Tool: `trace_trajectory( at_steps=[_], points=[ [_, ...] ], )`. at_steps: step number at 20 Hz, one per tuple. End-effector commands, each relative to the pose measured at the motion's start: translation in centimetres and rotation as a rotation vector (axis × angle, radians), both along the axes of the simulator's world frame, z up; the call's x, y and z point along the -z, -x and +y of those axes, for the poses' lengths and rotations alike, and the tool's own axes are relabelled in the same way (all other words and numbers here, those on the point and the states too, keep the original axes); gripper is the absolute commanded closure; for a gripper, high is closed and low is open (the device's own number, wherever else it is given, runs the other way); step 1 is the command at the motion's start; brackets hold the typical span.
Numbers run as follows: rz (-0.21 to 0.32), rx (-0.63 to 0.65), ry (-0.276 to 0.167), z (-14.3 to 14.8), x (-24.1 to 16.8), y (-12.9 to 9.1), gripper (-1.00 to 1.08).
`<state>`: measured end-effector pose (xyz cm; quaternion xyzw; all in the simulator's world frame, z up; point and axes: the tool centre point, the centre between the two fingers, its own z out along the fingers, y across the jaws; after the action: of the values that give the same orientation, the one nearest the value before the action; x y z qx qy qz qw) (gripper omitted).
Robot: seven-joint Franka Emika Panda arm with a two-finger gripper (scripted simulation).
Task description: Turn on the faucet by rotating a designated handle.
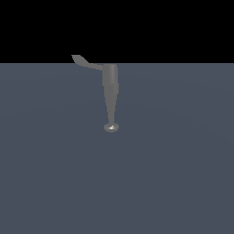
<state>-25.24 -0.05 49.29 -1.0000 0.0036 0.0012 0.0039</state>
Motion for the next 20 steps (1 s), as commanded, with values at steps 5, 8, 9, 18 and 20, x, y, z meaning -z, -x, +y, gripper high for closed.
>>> trace_trajectory(
  at_steps=[5, 8, 9, 18, 20],
  points=[
    [-0.005, -0.004, -0.005, 0.5, -0.3, -0.2, 1.08],
    [-0.012, -0.012, -0.012, 1.2, -0.8, -0.4, 1.08],
    [-0.014, -0.014, -0.014, 1.4, -0.9, -0.5, 1.08],
    [-0.014, -0.002, -0.018, 1.5, -1.0, -0.8, 1.08],
    [-0.013, 0.010, -0.021, 1.6, -1.0, -1.2, 1.08]
  ],
)
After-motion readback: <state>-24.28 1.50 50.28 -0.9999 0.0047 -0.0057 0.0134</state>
